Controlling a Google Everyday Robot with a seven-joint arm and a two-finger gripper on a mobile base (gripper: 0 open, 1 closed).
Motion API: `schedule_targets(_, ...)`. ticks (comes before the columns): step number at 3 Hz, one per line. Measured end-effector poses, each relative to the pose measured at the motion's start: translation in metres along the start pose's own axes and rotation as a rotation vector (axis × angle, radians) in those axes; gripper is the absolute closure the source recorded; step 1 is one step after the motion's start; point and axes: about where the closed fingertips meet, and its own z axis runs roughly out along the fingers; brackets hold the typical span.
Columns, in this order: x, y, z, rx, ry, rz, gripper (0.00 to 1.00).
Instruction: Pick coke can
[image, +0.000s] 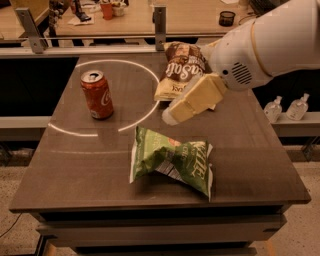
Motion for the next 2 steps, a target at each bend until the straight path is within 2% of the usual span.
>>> schedule_targets(1, -0.023, 0.010, 0.036, -0.041, -0.090, -0.004, 0.00)
schedule_targets(2, -0.049, 0.010, 0.107, -0.101, -0.136, -0.062, 0.00)
